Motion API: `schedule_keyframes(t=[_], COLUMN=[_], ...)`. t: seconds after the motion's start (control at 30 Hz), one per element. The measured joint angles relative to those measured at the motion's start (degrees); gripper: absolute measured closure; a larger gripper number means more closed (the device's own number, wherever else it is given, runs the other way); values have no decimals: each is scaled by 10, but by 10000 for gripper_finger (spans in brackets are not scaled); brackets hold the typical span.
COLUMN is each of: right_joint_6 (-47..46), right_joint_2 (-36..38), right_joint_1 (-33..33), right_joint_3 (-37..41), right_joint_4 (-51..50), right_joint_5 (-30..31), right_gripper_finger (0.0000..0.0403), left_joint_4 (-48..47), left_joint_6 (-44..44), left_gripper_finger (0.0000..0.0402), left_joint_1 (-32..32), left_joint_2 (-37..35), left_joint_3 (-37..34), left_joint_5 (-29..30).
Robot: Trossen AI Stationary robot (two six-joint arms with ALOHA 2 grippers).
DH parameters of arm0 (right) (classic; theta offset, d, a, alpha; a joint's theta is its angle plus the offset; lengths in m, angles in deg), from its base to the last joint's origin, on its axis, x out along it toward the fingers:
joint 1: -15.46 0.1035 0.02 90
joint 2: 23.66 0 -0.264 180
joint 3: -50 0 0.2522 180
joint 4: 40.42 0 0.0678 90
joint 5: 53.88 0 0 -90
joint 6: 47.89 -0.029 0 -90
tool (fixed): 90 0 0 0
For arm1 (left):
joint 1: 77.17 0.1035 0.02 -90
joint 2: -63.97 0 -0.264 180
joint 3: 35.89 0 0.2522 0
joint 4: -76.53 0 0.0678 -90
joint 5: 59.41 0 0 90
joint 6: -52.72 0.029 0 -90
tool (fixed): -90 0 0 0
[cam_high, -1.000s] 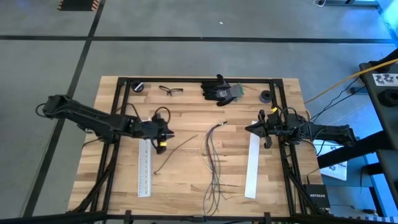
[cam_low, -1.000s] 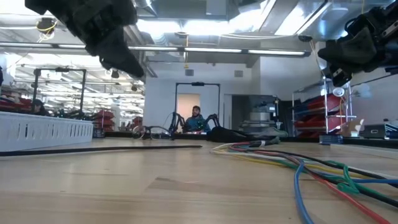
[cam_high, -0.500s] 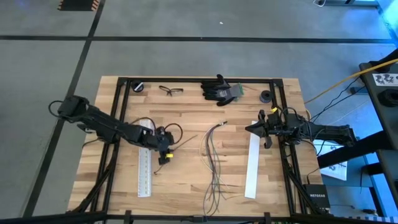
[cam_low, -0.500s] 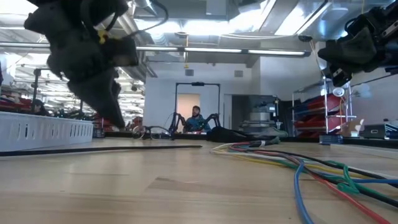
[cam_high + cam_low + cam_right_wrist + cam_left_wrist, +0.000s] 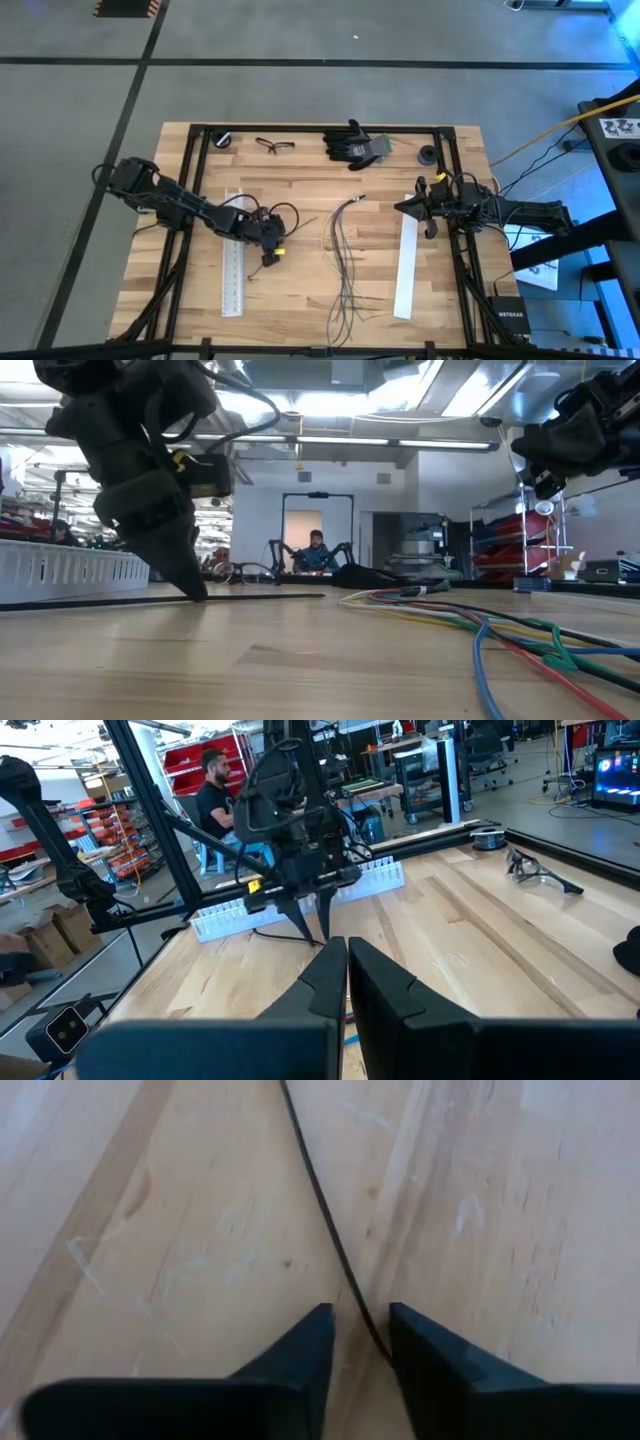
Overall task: Ziptie cables
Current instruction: Close the zip tie
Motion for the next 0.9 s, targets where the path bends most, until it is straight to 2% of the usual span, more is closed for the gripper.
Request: schedule_keyframes(t=[0.1, 0.17, 0.47, 0.7, 0.9], right_joint_6=[0, 0, 0, 0, 0], right_joint_2=[0, 0, 0, 0, 0], right_joint_1=[0, 0, 0, 0, 0], right_joint_3=[0, 0, 0, 0, 0], right_joint_4=[0, 0, 0, 0, 0], right_joint_5=[0, 0, 0, 0, 0], right_gripper_finger=[403, 403, 403, 403, 403], left_joint_4=[2, 11, 128, 175, 178], left_joint_6=[3, 4, 35, 59, 164], left_gripper_finger=[382, 395, 402, 401, 401], left_joint_1=[1, 1, 28, 61, 81], left_joint_2=[-3, -3, 0, 0, 8], left_joint_3=[0, 0, -2, -2, -1], left_joint_5=[-2, -6, -93, -205, -213])
